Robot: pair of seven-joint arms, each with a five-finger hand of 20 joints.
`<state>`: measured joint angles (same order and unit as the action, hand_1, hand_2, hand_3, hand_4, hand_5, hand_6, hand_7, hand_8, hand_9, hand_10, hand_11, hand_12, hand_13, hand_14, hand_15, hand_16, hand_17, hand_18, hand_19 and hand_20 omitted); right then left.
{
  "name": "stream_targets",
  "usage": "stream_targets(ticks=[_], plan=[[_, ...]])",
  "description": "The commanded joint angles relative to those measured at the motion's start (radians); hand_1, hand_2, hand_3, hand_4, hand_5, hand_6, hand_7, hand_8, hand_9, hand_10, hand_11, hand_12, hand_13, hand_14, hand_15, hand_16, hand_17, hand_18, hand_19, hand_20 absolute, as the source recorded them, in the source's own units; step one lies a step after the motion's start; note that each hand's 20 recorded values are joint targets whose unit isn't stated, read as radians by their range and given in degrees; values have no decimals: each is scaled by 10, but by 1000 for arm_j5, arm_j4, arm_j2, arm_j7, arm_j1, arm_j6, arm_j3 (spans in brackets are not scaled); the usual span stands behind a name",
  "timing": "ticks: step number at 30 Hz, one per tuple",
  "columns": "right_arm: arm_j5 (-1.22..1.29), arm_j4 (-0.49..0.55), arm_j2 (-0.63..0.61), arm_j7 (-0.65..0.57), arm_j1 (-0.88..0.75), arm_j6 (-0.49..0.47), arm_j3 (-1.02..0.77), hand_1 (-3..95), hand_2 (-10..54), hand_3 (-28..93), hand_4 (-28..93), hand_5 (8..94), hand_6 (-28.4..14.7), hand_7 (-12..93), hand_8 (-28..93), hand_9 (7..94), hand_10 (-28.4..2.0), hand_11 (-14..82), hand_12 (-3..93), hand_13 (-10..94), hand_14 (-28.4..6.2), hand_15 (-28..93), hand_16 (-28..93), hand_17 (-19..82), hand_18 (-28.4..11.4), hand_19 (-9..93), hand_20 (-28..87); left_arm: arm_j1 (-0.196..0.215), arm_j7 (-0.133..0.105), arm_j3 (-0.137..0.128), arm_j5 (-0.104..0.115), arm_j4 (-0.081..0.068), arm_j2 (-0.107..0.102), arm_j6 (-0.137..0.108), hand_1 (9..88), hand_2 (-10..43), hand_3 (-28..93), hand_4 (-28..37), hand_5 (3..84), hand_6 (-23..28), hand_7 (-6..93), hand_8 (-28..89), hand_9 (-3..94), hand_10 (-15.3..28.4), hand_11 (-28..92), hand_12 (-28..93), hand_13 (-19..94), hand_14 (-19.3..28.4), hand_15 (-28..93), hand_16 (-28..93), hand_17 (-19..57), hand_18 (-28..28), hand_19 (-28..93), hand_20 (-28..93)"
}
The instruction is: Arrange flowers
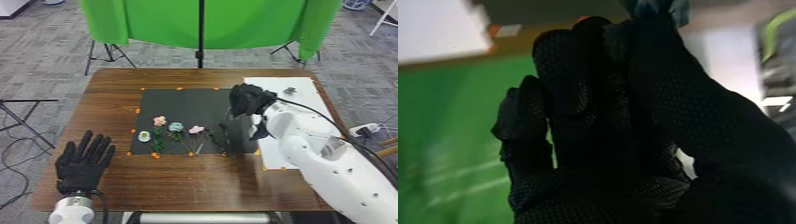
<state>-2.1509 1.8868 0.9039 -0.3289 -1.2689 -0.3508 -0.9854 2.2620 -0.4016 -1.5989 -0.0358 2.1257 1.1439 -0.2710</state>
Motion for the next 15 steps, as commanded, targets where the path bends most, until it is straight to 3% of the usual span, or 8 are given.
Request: stream_targets(ticks=[1,6,8,15], plan=[[-19,-24,17,19,38,-36,76,582,-95,722,-283,670,-25,494,-13,730,-134,245,425,651,-92,577,365,356,-216,881,402,18,1,0,6,0,1,-21,259,141,794,-283,399,87,109,-103,404,165,244,122,314,173,408,-65,-67,145,362,134],[-39,-32,22,11,53,-9,98,578,-95,726,-283,652,-26,489,-23,714,-134,241,418,638,-91,584,360,352,-215,883,397,10,-1,0,3,-4,-2,-9,260,143,793,-283,401,87,110,-103,407,166,246,122,315,173,410,-64,-67,146,363,134],[-47,-29,22,14,53,4,101,578,-95,727,-283,650,-27,489,-25,712,-135,241,415,636,-90,585,358,352,-215,883,395,6,10,-2,-3,-5,1,-18,259,143,793,-283,401,88,110,-103,407,166,247,122,315,173,410,-64,-67,146,363,135],[-54,-33,32,35,45,-27,106,577,-95,728,-283,641,-28,487,-31,704,-133,239,406,629,-88,591,356,348,-214,886,390,10,12,-4,3,-6,5,-26,259,144,794,-283,402,89,110,-103,407,166,247,121,315,173,411,-65,-68,146,365,134]])
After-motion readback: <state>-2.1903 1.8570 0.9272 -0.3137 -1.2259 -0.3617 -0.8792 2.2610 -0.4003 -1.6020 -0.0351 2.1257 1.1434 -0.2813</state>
